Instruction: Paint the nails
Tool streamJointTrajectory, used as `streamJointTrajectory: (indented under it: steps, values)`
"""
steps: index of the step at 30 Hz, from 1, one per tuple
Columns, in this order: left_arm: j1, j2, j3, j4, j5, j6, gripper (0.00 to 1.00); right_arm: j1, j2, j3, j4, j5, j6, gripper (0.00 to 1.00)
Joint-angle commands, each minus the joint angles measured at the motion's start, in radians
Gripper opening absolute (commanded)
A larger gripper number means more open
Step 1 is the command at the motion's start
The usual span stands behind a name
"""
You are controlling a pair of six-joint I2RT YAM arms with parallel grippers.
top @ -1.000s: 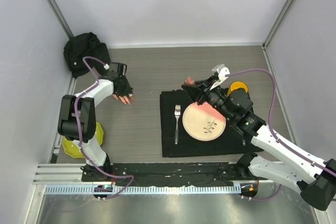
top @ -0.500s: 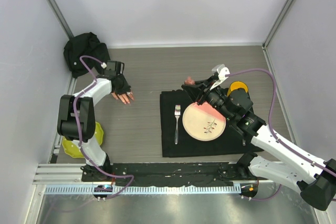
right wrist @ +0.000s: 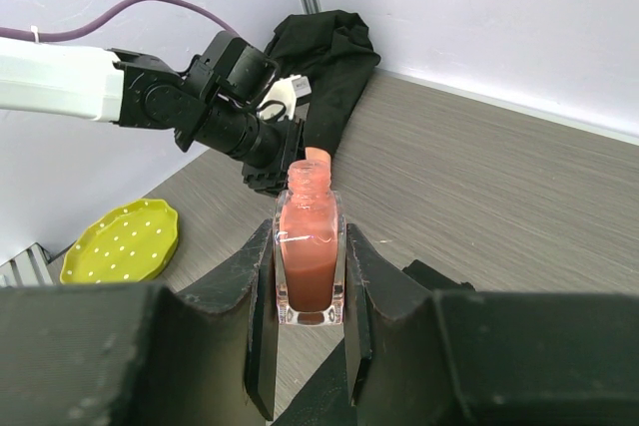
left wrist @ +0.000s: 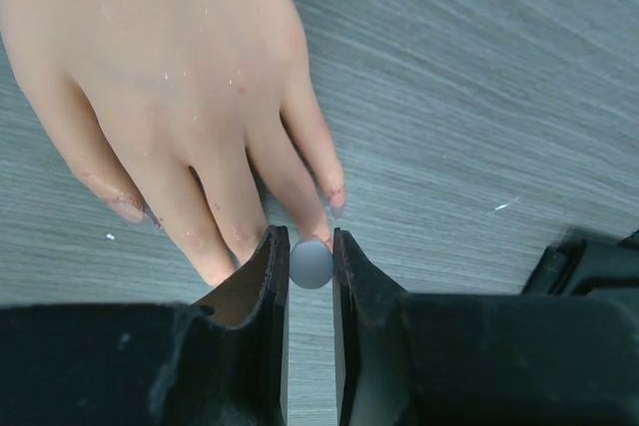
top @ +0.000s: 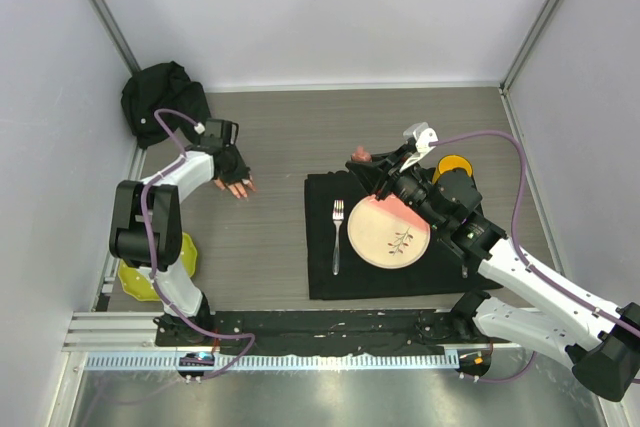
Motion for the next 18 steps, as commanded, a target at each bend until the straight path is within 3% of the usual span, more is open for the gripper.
streamJointTrajectory:
  steps: [1,18]
  values:
    - [-0.013,-0.029,-0.023,0.014,0.003,0.000,0.00,-0.005,-0.023,0.001,0.065,-0.011,0.011,0.01]
    - [-0.013,-0.098,0.001,-0.010,0.045,-0.005,0.00,-0.005,-0.018,0.004,0.062,-0.011,0.011,0.01]
